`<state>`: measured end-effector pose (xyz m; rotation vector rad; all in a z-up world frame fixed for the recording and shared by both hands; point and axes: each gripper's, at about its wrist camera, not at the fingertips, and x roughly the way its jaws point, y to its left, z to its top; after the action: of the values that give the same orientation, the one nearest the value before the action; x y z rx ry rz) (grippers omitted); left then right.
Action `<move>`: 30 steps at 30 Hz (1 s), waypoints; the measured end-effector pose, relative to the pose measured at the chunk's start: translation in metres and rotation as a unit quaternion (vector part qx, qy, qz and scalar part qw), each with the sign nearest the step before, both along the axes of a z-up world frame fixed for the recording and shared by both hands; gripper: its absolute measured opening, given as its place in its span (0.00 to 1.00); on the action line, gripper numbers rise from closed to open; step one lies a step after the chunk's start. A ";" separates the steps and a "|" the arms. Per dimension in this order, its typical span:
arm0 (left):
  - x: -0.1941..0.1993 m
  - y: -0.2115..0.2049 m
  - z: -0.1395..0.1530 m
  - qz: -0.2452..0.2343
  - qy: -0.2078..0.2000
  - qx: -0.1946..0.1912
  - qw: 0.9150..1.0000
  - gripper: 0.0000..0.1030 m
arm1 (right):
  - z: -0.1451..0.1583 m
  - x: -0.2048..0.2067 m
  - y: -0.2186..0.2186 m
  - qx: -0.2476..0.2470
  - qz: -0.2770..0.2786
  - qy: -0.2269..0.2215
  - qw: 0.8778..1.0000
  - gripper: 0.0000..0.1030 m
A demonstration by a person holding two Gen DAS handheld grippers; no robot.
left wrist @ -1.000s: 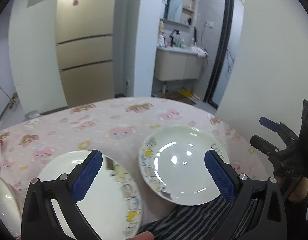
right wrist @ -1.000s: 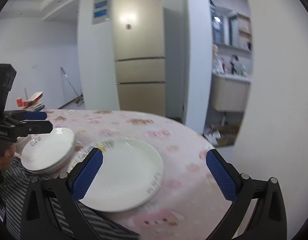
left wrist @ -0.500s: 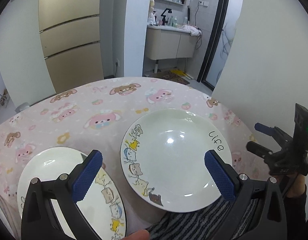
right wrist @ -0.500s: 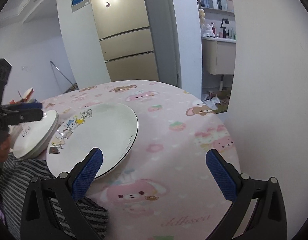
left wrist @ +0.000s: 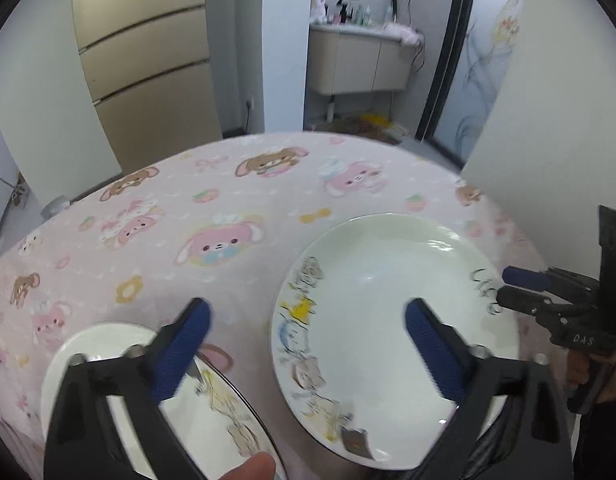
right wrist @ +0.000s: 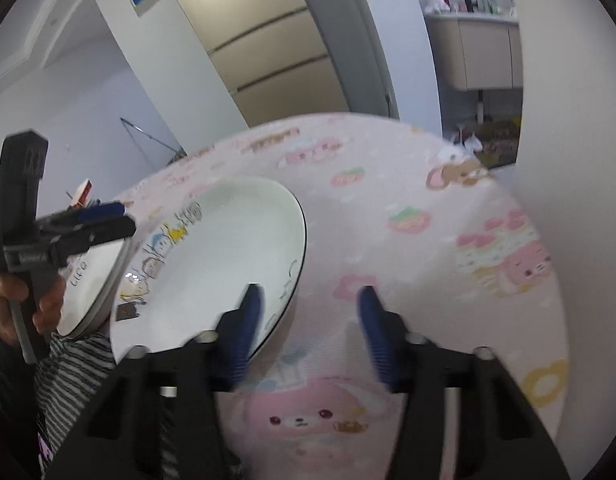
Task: Organize plates and bowls
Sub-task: 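Close both grippers on the cat-printed plate rim and lift it, then carry the cat-printed plate with both grippers over the plate stack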
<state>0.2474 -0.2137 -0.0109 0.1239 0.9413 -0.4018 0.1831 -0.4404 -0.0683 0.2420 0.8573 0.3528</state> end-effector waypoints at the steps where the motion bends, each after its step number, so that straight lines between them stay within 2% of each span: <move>1: 0.005 0.000 -0.003 -0.006 0.018 -0.002 1.000 0.84 | -0.001 0.000 0.002 -0.002 0.001 -0.001 1.000 0.45; 2: 0.012 -0.003 -0.009 -0.020 0.046 -0.003 0.999 0.83 | -0.001 0.000 0.005 -0.001 0.004 -0.002 1.000 0.45; 3: 0.014 -0.005 -0.013 -0.030 0.058 0.002 0.998 0.78 | 0.000 0.000 0.007 0.002 0.008 -0.002 1.000 0.44; 6: 0.016 -0.012 -0.024 -0.036 0.059 0.047 0.996 0.58 | -0.002 0.001 0.012 0.018 0.017 0.005 1.000 0.44; 8: 0.018 -0.011 -0.032 -0.033 0.071 0.049 0.996 0.56 | -0.007 0.001 0.013 0.025 0.017 0.013 0.999 0.44; 11: 0.021 -0.010 -0.044 -0.032 0.091 0.050 0.994 0.44 | -0.009 -0.001 0.011 0.033 0.012 0.012 0.999 0.43; 14: 0.022 -0.006 -0.045 -0.029 0.093 0.035 0.995 0.41 | -0.011 -0.001 0.016 0.036 0.021 0.019 0.999 0.39; 18: 0.029 0.003 -0.045 -0.001 0.104 0.004 0.995 0.30 | -0.011 0.000 0.022 0.039 0.023 0.019 0.999 0.38; 19: 0.029 0.004 -0.045 0.006 0.104 0.002 0.995 0.30 | -0.013 0.001 0.024 0.052 0.027 0.023 0.998 0.37; 21: 0.030 0.002 -0.045 0.012 0.100 0.001 0.995 0.29 | -0.013 0.001 0.026 0.048 0.014 0.022 0.999 0.33; 23: 0.029 0.005 -0.044 0.018 0.092 -0.011 0.996 0.26 | -0.012 0.000 0.030 0.014 0.006 0.020 1.000 0.21; 27: 0.024 0.022 -0.030 0.031 0.073 -0.072 0.994 0.18 | -0.005 -0.006 0.030 -0.007 0.009 0.001 1.000 0.18; 30: 0.013 0.027 -0.012 0.034 0.041 -0.073 0.996 0.18 | 0.004 -0.008 0.024 0.024 0.005 -0.013 1.000 0.16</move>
<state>0.2601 -0.1864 -0.0228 -0.0589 0.9912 -0.4130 0.1754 -0.4161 -0.0647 0.2781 0.8257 0.3851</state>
